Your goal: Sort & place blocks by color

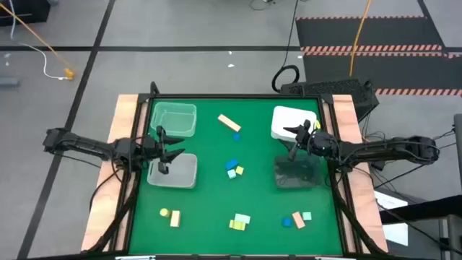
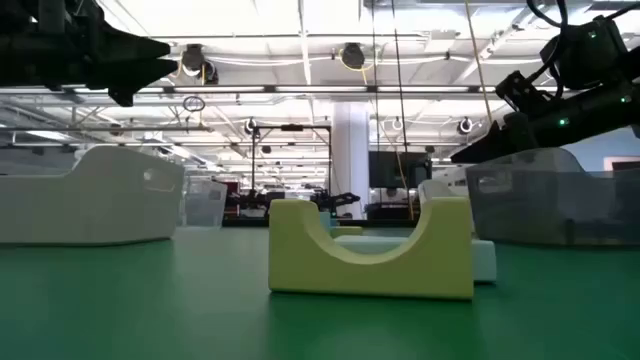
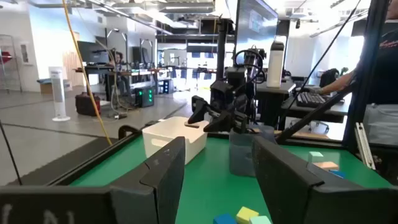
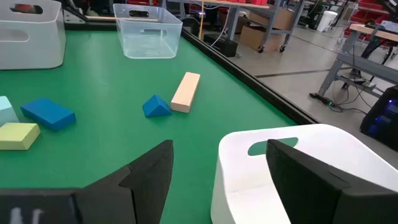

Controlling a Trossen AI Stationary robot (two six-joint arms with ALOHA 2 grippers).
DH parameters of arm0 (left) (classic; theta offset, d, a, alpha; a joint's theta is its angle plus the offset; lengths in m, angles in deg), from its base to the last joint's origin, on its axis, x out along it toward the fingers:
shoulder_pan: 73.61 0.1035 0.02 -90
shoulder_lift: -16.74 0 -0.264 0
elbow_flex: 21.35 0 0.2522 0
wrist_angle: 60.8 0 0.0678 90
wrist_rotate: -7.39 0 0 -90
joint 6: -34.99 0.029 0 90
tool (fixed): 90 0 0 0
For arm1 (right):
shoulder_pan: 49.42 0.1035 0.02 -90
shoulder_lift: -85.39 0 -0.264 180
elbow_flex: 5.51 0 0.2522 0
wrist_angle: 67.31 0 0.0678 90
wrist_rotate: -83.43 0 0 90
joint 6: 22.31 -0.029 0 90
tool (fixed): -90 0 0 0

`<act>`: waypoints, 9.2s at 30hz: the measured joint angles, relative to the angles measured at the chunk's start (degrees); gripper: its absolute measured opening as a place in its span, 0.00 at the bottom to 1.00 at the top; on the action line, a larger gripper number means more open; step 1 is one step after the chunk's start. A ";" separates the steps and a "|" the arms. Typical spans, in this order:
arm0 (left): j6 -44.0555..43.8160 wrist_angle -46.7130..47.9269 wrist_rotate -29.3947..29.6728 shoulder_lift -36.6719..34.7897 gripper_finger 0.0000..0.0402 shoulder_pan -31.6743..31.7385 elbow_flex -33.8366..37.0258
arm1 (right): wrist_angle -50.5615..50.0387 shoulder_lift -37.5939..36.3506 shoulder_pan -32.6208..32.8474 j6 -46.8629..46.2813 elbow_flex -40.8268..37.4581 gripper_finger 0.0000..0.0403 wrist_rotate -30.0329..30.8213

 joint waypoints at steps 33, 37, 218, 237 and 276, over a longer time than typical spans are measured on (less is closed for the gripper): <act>0.00 -0.01 0.00 0.01 0.46 0.00 0.00 | -0.02 0.01 0.02 0.00 0.00 0.62 0.00; 0.00 -0.02 0.00 0.02 0.46 0.00 0.00 | -0.02 0.00 0.01 0.00 0.02 0.62 0.00; -19.37 9.47 6.65 14.77 0.46 2.56 -32.90 | -41.16 60.31 -5.19 -25.90 73.59 0.65 -4.99; -20.20 9.42 7.04 14.75 0.46 9.38 -32.92 | -40.08 68.64 -7.15 -23.55 73.53 0.74 -6.45; -25.81 9.87 7.02 14.75 0.46 9.31 -32.92 | -36.54 74.62 -6.66 -26.13 73.53 0.28 -3.99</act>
